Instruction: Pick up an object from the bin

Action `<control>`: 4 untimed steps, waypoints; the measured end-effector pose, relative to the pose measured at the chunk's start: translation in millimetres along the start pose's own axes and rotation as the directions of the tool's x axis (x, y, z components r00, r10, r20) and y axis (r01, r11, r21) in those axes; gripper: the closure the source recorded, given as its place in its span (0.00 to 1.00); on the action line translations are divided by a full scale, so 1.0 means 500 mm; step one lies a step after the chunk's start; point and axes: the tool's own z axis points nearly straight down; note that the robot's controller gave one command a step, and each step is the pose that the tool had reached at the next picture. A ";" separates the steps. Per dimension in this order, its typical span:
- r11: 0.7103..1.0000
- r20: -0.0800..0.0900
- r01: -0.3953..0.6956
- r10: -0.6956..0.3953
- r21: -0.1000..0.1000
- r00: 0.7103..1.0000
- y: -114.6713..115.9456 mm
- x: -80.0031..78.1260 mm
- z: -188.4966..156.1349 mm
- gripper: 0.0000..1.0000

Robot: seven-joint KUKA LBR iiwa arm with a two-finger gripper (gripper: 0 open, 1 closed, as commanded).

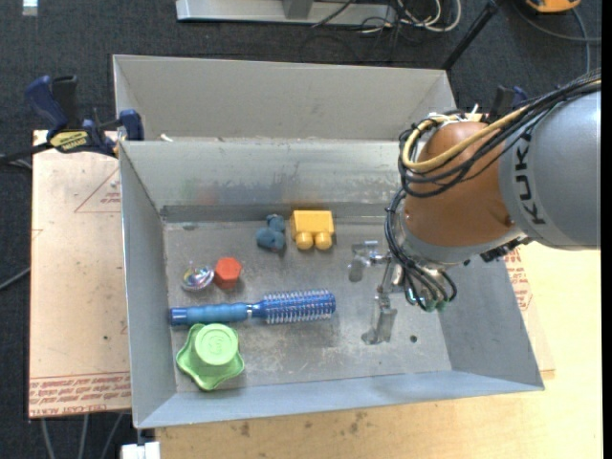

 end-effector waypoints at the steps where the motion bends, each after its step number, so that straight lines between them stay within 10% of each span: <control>1: 0.983 0.005 0.182 -0.182 0.000 0.983 0.093 -0.070 0.171 0.00; 2: 1.000 0.010 0.006 -0.006 -0.001 1.000 0.092 -0.054 0.105 0.00; 4: 0.977 0.007 0.213 -0.213 0.001 0.977 0.095 -0.064 0.167 0.00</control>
Offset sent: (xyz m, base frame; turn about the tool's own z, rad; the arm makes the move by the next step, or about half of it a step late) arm 0.0346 0.0446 -0.0829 -0.1812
